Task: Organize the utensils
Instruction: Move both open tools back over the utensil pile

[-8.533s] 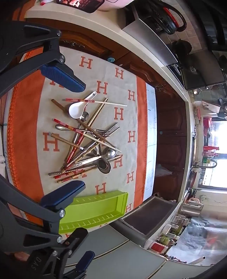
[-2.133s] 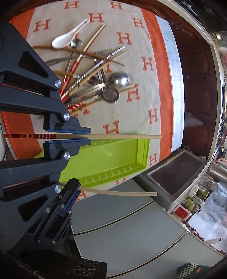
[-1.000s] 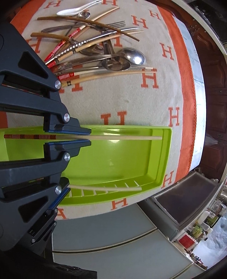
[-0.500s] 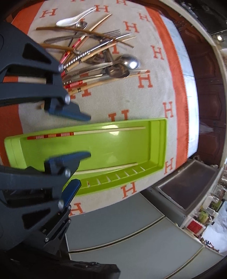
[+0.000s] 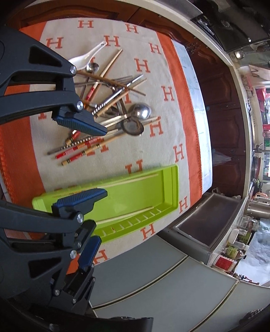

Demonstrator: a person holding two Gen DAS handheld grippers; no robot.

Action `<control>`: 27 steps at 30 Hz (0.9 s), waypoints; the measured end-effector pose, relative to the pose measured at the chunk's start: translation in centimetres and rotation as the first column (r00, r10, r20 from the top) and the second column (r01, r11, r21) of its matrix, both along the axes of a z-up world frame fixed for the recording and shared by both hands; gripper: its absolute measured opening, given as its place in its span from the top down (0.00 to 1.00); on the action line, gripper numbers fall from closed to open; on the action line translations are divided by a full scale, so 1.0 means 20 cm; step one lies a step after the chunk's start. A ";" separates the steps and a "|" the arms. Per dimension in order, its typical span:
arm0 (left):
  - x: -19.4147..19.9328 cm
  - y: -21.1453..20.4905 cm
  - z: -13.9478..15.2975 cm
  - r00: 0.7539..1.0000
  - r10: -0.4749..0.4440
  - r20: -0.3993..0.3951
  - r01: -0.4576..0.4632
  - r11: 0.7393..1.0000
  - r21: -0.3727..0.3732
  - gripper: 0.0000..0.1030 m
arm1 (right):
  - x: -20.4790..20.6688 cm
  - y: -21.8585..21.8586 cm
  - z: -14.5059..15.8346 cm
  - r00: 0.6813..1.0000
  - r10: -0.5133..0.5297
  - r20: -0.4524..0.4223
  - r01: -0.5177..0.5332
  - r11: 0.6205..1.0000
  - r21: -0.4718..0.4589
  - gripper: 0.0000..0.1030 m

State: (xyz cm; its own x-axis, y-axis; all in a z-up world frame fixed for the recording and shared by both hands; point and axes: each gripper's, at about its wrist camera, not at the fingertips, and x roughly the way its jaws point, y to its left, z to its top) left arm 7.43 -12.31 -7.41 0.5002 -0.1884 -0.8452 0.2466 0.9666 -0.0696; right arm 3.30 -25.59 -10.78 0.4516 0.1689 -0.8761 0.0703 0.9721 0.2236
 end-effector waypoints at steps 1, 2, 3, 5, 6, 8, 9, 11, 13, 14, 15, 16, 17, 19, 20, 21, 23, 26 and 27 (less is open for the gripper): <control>-0.01 0.04 0.01 1.000 0.009 0.008 -0.009 1.000 0.002 0.52 | -0.01 0.01 0.01 1.000 0.002 0.003 -0.002 1.000 0.001 0.74; -0.02 0.06 0.02 1.000 0.018 0.014 -0.018 1.000 0.006 0.52 | -0.01 0.02 0.01 1.000 0.003 0.006 -0.003 1.000 0.003 0.74; -0.03 0.10 0.03 0.999 0.029 0.021 -0.029 1.000 0.011 0.52 | -0.02 0.03 0.02 1.000 0.004 0.008 -0.004 1.000 0.005 0.74; -0.05 0.17 0.04 0.998 0.051 0.032 -0.051 0.999 0.019 0.52 | -0.03 0.05 0.03 1.000 0.012 0.012 -0.012 1.000 0.006 0.74; -0.06 0.20 0.04 0.998 0.059 0.035 -0.060 0.998 0.023 0.52 | -0.03 0.07 0.04 1.000 0.017 0.016 -0.017 1.000 0.005 0.74; -0.08 0.29 0.04 0.996 0.086 0.038 -0.087 0.996 0.025 0.52 | -0.03 0.11 0.06 0.999 0.031 0.021 -0.032 1.000 0.000 0.74; -0.09 0.33 0.03 0.994 0.098 0.038 -0.099 0.995 0.025 0.52 | -0.03 0.13 0.06 0.999 0.039 0.023 -0.039 0.999 -0.001 0.74; -0.11 0.44 0.03 0.990 0.132 0.040 -0.133 0.991 0.023 0.52 | -0.03 0.17 0.08 0.998 0.057 0.025 -0.057 0.998 -0.001 0.74; -0.13 0.54 0.02 0.985 0.170 0.041 -0.172 0.985 0.026 0.52 | -0.02 0.22 0.08 0.997 0.079 0.024 -0.079 0.997 -0.003 0.74; -0.14 0.59 0.01 0.981 0.189 0.041 -0.190 0.981 0.027 0.52 | -0.02 0.25 0.08 0.996 0.090 0.024 -0.090 0.996 -0.003 0.74; -0.15 0.65 0.00 0.977 0.209 0.042 -0.210 0.977 0.031 0.52 | -0.01 0.27 0.08 0.994 0.104 0.023 -0.104 0.995 -0.002 0.74; -0.16 0.69 -0.01 0.974 0.221 0.040 -0.223 0.974 0.036 0.52 | -0.01 0.30 0.08 0.993 0.115 0.023 -0.115 0.993 0.000 0.74; -0.16 0.75 -0.03 0.971 0.238 0.035 -0.239 0.970 0.041 0.52 | -0.01 0.33 0.08 0.992 0.123 0.022 -0.123 0.992 0.001 0.74; -0.17 0.84 -0.06 0.964 0.267 0.021 -0.267 0.963 0.040 0.52 | 0.01 0.38 0.07 0.989 0.144 0.019 -0.144 0.989 0.011 0.74; -0.17 0.89 -0.08 0.960 0.281 0.011 -0.281 0.959 0.038 0.52 | 0.02 0.40 0.06 0.988 0.153 0.018 -0.153 0.988 0.016 0.74; -0.18 0.93 -0.10 0.956 0.294 0.002 -0.294 0.955 0.037 0.52 | 0.03 0.43 0.06 0.987 0.163 0.016 -0.163 0.986 0.024 0.74; -0.17 1.01 -0.13 0.948 0.319 -0.011 -0.318 0.947 0.037 0.52 | 0.05 0.47 0.04 0.983 0.183 0.011 -0.183 0.982 0.043 0.74; -0.17 1.10 -0.18 0.938 0.346 -0.030 -0.345 0.938 0.036 0.52 | 0.09 0.54 0.01 0.977 0.211 0.002 -0.211 0.976 0.060 0.74; -0.17 1.13 -0.20 0.935 0.352 -0.037 -0.351 0.936 0.037 0.52 | 0.10 0.56 0.01 0.976 0.219 0.002 -0.219 0.974 0.063 0.74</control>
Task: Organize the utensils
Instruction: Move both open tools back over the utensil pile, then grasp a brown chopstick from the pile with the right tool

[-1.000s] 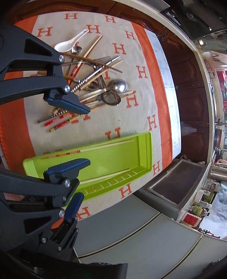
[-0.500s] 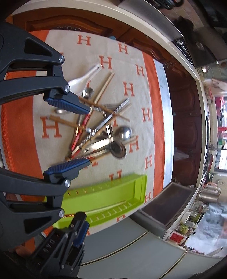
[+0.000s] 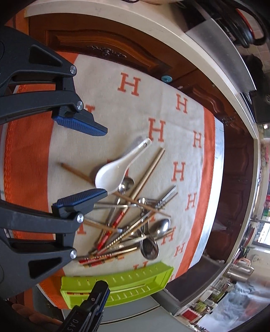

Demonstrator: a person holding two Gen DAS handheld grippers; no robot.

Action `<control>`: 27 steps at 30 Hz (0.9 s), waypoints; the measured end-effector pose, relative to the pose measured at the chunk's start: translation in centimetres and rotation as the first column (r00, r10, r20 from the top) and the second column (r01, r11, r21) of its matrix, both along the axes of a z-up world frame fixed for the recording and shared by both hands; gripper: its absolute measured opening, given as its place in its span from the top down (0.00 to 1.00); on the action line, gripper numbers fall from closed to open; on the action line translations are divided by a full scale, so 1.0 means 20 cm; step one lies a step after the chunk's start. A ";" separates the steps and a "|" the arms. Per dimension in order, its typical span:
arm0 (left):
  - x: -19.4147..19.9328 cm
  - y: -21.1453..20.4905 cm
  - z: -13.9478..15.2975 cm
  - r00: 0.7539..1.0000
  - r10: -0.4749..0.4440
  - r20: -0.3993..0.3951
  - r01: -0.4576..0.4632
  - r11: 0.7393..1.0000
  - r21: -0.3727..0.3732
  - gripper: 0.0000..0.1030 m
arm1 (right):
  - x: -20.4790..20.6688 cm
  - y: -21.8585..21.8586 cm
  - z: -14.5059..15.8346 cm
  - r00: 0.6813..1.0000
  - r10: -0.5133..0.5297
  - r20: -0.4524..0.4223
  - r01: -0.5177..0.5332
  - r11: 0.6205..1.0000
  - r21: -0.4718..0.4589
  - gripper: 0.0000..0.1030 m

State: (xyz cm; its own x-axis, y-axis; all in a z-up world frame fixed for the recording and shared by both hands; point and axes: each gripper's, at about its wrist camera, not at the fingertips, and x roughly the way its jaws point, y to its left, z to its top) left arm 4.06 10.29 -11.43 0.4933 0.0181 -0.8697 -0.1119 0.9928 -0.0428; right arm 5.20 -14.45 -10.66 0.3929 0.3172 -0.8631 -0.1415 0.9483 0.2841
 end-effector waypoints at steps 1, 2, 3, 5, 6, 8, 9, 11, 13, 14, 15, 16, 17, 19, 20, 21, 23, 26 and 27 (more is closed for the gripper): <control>0.00 0.03 -0.02 1.000 0.006 -0.006 -0.006 1.000 -0.004 0.52 | 0.01 0.02 -0.01 1.000 0.010 -0.001 -0.010 1.000 0.001 0.74; 0.01 0.05 -0.03 1.000 0.006 -0.010 -0.007 1.000 -0.009 0.52 | 0.02 0.04 -0.02 1.000 0.019 -0.003 -0.019 1.000 0.001 0.74; 0.02 0.07 -0.05 1.000 0.003 -0.014 -0.003 1.000 -0.012 0.52 | 0.03 0.06 -0.03 1.000 0.025 -0.006 -0.025 1.000 0.001 0.74; 0.03 0.09 -0.08 1.000 -0.011 -0.025 0.011 1.000 -0.026 0.52 | 0.06 0.09 -0.05 0.999 0.040 -0.016 -0.040 0.999 0.007 0.74; 0.04 0.10 -0.10 0.999 -0.019 -0.030 0.018 0.999 -0.037 0.52 | 0.07 0.10 -0.05 0.999 0.046 -0.023 -0.045 0.999 0.014 0.74; 0.05 0.11 -0.12 0.999 -0.030 -0.036 0.028 0.998 -0.062 0.52 | 0.09 0.13 -0.07 0.997 0.060 -0.038 -0.058 0.998 0.038 0.74; 0.05 0.12 -0.13 0.999 -0.033 -0.036 0.030 0.997 -0.067 0.52 | 0.11 0.15 -0.08 0.997 0.066 -0.045 -0.063 0.997 0.050 0.74; 0.06 0.13 -0.15 0.999 -0.033 -0.038 0.030 0.997 -0.066 0.52 | 0.14 0.18 -0.10 0.995 0.077 -0.057 -0.072 0.995 0.074 0.74; 0.08 0.14 -0.17 0.998 -0.032 -0.045 0.029 0.997 -0.068 0.52 | 0.18 0.23 -0.11 0.994 0.084 -0.070 -0.077 0.992 0.096 0.74; 0.08 0.15 -0.17 0.998 -0.028 -0.047 0.025 0.997 -0.070 0.52 | 0.20 0.25 -0.12 0.994 0.085 -0.074 -0.078 0.992 0.103 0.74; 0.08 0.16 -0.18 0.999 -0.025 -0.048 0.022 0.997 -0.072 0.52 | 0.22 0.28 -0.13 0.993 0.084 -0.080 -0.075 0.991 0.111 0.74; 0.08 0.17 -0.19 0.998 -0.023 -0.050 0.020 0.997 -0.071 0.52 | 0.25 0.30 -0.15 0.993 0.081 -0.090 -0.070 0.990 0.122 0.74; 0.09 0.17 -0.20 0.998 -0.021 -0.052 0.017 0.997 -0.070 0.52 | 0.28 0.31 -0.17 0.992 0.078 -0.104 -0.064 0.989 0.133 0.74; 0.08 0.19 -0.21 0.998 -0.015 -0.062 0.010 0.998 -0.066 0.52 | 0.35 0.35 -0.23 0.987 0.063 -0.146 -0.038 0.986 0.163 0.74; 0.08 0.20 -0.23 0.998 -0.011 -0.069 0.007 0.998 -0.069 0.52 | 0.38 0.36 -0.25 0.985 0.055 -0.162 -0.026 0.984 0.175 0.74; 0.08 0.21 -0.24 0.997 -0.008 -0.074 0.002 0.997 -0.074 0.52 | 0.40 0.37 -0.27 0.983 0.045 -0.177 -0.012 0.983 0.183 0.74; 0.08 0.22 -0.25 0.997 -0.001 -0.078 -0.004 0.997 -0.073 0.52 | 0.44 0.39 -0.29 0.981 0.024 -0.193 0.013 0.982 0.190 0.74; 0.08 0.25 -0.26 0.996 0.005 -0.085 -0.012 0.997 -0.076 0.52 | 0.48 0.41 -0.31 0.980 0.000 -0.199 0.040 0.979 0.198 0.74; 0.08 0.25 -0.27 0.996 0.007 -0.086 -0.013 0.997 -0.077 0.52 | 0.49 0.42 -0.32 0.980 -0.002 -0.200 0.042 0.979 0.200 0.74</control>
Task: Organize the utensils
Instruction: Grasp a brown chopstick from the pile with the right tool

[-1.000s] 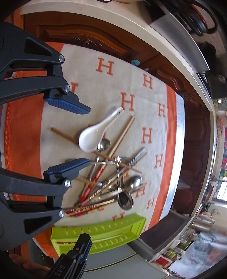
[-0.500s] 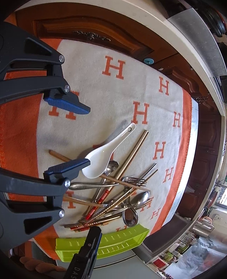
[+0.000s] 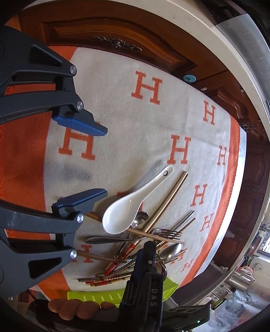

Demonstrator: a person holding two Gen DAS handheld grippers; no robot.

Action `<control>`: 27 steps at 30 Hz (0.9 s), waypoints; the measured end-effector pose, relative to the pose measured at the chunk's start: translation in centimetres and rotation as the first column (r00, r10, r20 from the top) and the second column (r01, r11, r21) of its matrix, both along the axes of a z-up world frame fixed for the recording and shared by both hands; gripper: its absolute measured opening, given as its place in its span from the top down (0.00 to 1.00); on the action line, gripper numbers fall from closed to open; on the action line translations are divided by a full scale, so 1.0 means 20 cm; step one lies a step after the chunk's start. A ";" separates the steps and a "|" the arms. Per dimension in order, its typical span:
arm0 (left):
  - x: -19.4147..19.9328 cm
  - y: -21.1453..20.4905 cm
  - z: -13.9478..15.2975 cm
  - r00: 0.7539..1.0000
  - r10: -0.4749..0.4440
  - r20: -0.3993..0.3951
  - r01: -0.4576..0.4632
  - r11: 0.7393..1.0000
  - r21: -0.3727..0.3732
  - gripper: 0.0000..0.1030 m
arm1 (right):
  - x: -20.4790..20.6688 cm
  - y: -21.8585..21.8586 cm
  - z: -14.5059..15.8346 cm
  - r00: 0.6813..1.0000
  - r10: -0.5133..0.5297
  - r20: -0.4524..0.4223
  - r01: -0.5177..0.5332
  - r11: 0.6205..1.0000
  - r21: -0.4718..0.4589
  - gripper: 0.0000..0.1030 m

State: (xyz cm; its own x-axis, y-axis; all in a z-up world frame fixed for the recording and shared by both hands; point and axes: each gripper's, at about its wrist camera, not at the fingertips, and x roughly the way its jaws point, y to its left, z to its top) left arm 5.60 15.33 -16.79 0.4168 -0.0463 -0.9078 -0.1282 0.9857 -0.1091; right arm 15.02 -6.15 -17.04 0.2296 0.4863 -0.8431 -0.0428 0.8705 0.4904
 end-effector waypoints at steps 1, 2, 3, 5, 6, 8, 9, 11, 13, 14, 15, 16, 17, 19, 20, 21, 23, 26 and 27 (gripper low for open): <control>0.00 0.00 0.00 1.000 0.001 -0.001 -0.001 1.000 -0.001 0.52 | 0.01 0.01 -0.01 1.000 0.000 -0.003 0.000 1.000 -0.006 0.74; 0.00 0.00 -0.01 1.000 0.000 -0.003 0.000 1.000 -0.003 0.52 | 0.01 0.02 -0.01 1.000 -0.001 -0.005 0.001 1.000 -0.014 0.74; 0.01 0.01 -0.01 1.000 -0.001 -0.003 0.001 1.000 -0.006 0.52 | 0.02 0.03 -0.01 1.000 0.000 -0.004 0.000 1.000 -0.017 0.74; 0.01 0.00 -0.01 1.000 -0.006 -0.005 0.006 1.000 -0.007 0.52 | 0.02 0.04 -0.01 1.000 -0.001 -0.004 0.001 1.000 -0.028 0.74; 0.01 0.00 -0.01 1.000 -0.010 -0.005 0.010 1.000 -0.008 0.52 | 0.03 0.04 -0.01 1.000 -0.004 -0.001 0.004 0.999 -0.036 0.74; 0.01 0.00 -0.02 1.000 -0.015 -0.005 0.015 1.000 -0.010 0.52 | 0.03 0.04 0.01 1.000 -0.012 0.016 0.013 0.999 -0.049 0.74; 0.02 0.00 -0.02 1.000 -0.015 -0.005 0.015 1.000 -0.011 0.52 | 0.03 0.04 0.02 1.000 -0.016 0.025 0.018 0.998 -0.053 0.74; 0.02 0.00 -0.02 1.000 -0.017 -0.005 0.017 1.000 -0.013 0.52 | 0.04 0.05 0.03 0.999 -0.011 0.032 0.013 0.998 -0.055 0.74; 0.02 -0.01 -0.02 1.000 -0.018 -0.005 0.018 1.000 -0.014 0.52 | 0.05 0.07 0.03 1.000 -0.003 0.030 0.004 0.998 -0.060 0.79; 0.02 -0.01 -0.02 1.000 -0.018 -0.005 0.018 1.000 -0.013 0.52 | 0.05 0.08 0.03 1.000 0.002 0.029 0.000 0.998 -0.063 0.80; 0.01 -0.01 -0.02 1.000 -0.019 -0.005 0.019 1.000 -0.014 0.52 | 0.06 0.09 0.02 1.000 0.008 0.029 -0.006 0.998 -0.069 0.82; 0.01 -0.01 -0.01 1.000 -0.020 -0.005 0.020 1.000 -0.014 0.52 | 0.06 0.11 0.02 0.999 0.014 0.030 -0.011 0.997 -0.082 0.82; 0.01 -0.01 -0.01 1.000 -0.020 -0.005 0.020 1.000 -0.013 0.52 | 0.06 0.12 0.01 0.999 0.017 0.029 -0.014 0.996 -0.094 0.84; 0.01 -0.01 -0.02 1.000 -0.019 -0.005 0.019 1.000 -0.012 0.52 | 0.07 0.15 -0.01 1.000 0.020 0.024 -0.017 0.993 -0.113 0.88; 0.02 -0.01 -0.02 1.000 -0.017 -0.006 0.017 1.000 -0.013 0.52 | 0.07 0.15 -0.01 0.999 0.021 0.028 -0.018 0.993 -0.119 0.89; 0.02 -0.01 -0.02 1.000 -0.016 -0.006 0.016 1.000 -0.014 0.52 | 0.07 0.16 -0.01 0.999 0.026 0.033 -0.022 0.991 -0.131 0.90; 0.03 -0.01 -0.02 1.000 -0.015 -0.007 0.015 1.000 -0.014 0.52 | 0.07 0.18 -0.01 0.998 0.035 0.049 -0.028 0.989 -0.144 0.92; 0.03 -0.01 -0.02 1.000 -0.016 -0.008 0.015 1.000 -0.018 0.52 | 0.05 0.18 0.01 0.996 0.046 0.073 -0.034 0.988 -0.151 0.94; 0.04 -0.01 -0.02 1.000 -0.016 -0.008 0.015 1.000 -0.022 0.52 | 0.05 0.17 0.01 0.996 0.050 0.076 -0.038 0.989 -0.144 0.94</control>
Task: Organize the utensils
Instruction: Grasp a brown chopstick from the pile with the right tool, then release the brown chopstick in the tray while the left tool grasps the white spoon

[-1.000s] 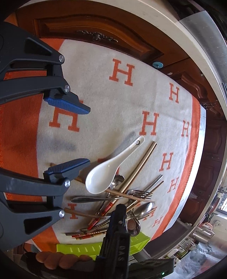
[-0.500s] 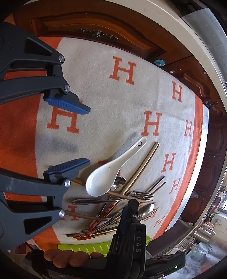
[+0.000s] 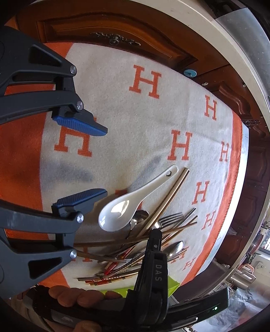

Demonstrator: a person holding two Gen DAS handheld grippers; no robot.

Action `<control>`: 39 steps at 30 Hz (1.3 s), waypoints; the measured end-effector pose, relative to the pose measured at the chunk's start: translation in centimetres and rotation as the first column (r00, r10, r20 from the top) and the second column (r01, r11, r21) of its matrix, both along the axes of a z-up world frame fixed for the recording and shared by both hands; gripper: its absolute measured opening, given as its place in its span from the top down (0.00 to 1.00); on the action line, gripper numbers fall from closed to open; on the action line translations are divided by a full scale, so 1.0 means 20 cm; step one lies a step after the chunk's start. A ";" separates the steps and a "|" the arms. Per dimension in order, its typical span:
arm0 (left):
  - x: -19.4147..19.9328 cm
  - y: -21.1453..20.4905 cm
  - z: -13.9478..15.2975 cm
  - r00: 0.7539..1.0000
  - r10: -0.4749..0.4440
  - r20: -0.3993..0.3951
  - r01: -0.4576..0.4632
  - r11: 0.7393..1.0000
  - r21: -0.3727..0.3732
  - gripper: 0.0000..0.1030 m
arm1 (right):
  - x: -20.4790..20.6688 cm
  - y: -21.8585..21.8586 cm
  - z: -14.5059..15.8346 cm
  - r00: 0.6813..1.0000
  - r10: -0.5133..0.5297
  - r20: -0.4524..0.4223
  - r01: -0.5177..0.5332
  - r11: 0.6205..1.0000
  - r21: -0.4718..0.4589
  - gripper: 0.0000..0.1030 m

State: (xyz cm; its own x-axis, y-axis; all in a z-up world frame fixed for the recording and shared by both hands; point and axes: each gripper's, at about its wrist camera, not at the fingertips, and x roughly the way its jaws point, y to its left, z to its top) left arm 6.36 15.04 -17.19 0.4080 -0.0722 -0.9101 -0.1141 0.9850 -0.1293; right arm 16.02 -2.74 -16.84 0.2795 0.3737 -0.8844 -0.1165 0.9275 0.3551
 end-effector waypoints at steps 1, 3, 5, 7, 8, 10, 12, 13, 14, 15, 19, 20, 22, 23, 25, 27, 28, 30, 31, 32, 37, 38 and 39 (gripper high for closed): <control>0.00 0.00 0.00 1.000 0.000 -0.001 0.000 1.000 -0.002 0.52 | 0.00 -0.01 0.00 1.000 -0.002 -0.003 0.002 1.000 0.015 0.94; 0.01 0.00 0.00 1.000 0.000 -0.003 0.000 1.000 -0.004 0.52 | -0.01 -0.04 0.01 1.000 -0.002 -0.015 0.003 0.998 0.058 0.94; 0.02 -0.01 0.00 1.000 0.000 -0.005 0.000 1.000 -0.007 0.52 | -0.02 -0.08 0.01 1.000 -0.003 -0.028 0.005 0.996 0.095 0.94; 0.02 -0.01 0.00 1.000 -0.002 -0.006 0.001 1.000 -0.010 0.52 | -0.03 -0.12 0.02 0.999 -0.004 -0.036 0.009 0.991 0.132 0.94; 0.02 -0.01 0.00 1.000 -0.002 -0.005 0.002 1.000 -0.011 0.52 | -0.04 -0.14 0.03 0.999 -0.007 -0.037 0.013 0.989 0.148 0.94; 0.03 -0.02 0.00 1.000 -0.005 -0.003 0.005 1.000 -0.010 0.52 | -0.06 -0.18 0.05 1.000 -0.011 -0.029 0.016 0.984 0.178 0.94; 0.03 -0.03 0.01 1.000 -0.010 0.000 0.010 1.000 -0.010 0.52 | -0.08 -0.22 0.08 0.999 -0.018 -0.027 0.024 0.977 0.214 0.94; 0.03 -0.03 0.01 1.000 -0.014 0.002 0.014 1.000 -0.010 0.52 | -0.09 -0.25 0.10 0.999 -0.023 -0.025 0.028 0.973 0.228 0.94; 0.03 -0.04 0.02 1.000 -0.018 0.004 0.019 1.000 -0.009 0.52 | -0.11 -0.27 0.12 0.999 -0.028 -0.021 0.032 0.971 0.237 0.94; 0.02 -0.05 0.02 1.000 -0.023 0.007 0.023 1.000 -0.010 0.52 | -0.12 -0.30 0.14 0.999 -0.034 -0.015 0.036 0.969 0.243 0.94; 0.03 -0.12 0.04 0.998 -0.057 0.015 0.057 0.998 -0.005 0.52 | -0.18 -0.43 0.20 0.998 -0.068 0.006 0.064 0.962 0.266 0.94; 0.03 -0.13 0.05 0.998 -0.065 0.017 0.065 0.998 -0.002 0.52 | -0.20 -0.46 0.21 0.997 -0.079 0.008 0.074 0.961 0.267 0.94; 0.04 -0.16 0.05 0.997 -0.074 0.022 0.074 0.997 0.002 0.52 | -0.23 -0.52 0.22 0.995 -0.102 0.017 0.094 0.959 0.267 0.94; 0.05 -0.16 0.06 0.997 -0.073 0.023 0.073 0.997 0.000 0.52 | -0.24 -0.55 0.23 0.993 -0.112 0.021 0.103 0.959 0.263 0.94; 0.07 -0.16 0.06 0.998 -0.061 0.019 0.061 0.998 -0.019 0.52 | -0.27 -0.61 0.23 0.991 -0.135 0.026 0.123 0.958 0.257 0.94; 0.09 -0.14 0.04 0.999 -0.039 0.010 0.040 0.998 -0.051 0.52 | -0.30 -0.68 0.23 0.987 -0.159 0.027 0.146 0.955 0.256 0.94; 0.10 -0.13 0.04 1.000 -0.028 0.007 0.029 0.997 -0.067 0.52 | -0.32 -0.72 0.23 0.985 -0.169 0.027 0.156 0.954 0.257 0.94; 0.14 -0.09 0.02 1.000 0.003 0.002 -0.003 0.995 -0.100 0.52 | -0.35 -0.79 0.23 0.981 -0.193 0.033 0.178 0.951 0.253 0.94; 0.15 -0.08 0.01 1.000 0.017 0.005 -0.017 0.993 -0.118 0.52 | -0.36 -0.83 0.24 0.978 -0.206 0.038 0.190 0.949 0.251 0.94; 0.16 -0.05 0.00 0.999 0.037 0.010 -0.036 0.990 -0.140 0.52 | -0.38 -0.86 0.24 0.976 -0.214 0.043 0.197 0.947 0.252 0.94; 0.23 0.02 -0.07 0.995 0.094 0.037 -0.084 0.974 -0.212 0.52 | -0.44 -1.01 0.28 0.963 -0.258 0.075 0.232 0.938 0.258 0.94; 0.24 0.03 -0.09 0.994 0.103 0.036 -0.092 0.970 -0.224 0.52 | -0.45 -1.04 0.29 0.961 -0.267 0.078 0.238 0.936 0.260 0.94; 0.25 0.04 -0.11 0.993 0.107 0.042 -0.095 0.966 -0.239 0.52 | -0.46 -1.06 0.29 0.958 -0.275 0.082 0.246 0.934 0.261 0.94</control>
State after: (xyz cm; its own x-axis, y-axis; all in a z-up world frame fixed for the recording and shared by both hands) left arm 11.39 15.76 -19.31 0.4722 -0.2381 -0.8487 -0.1979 0.9096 -0.3653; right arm 6.91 -24.03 -11.04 0.4912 0.4750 -0.7302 0.0636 0.8164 0.5739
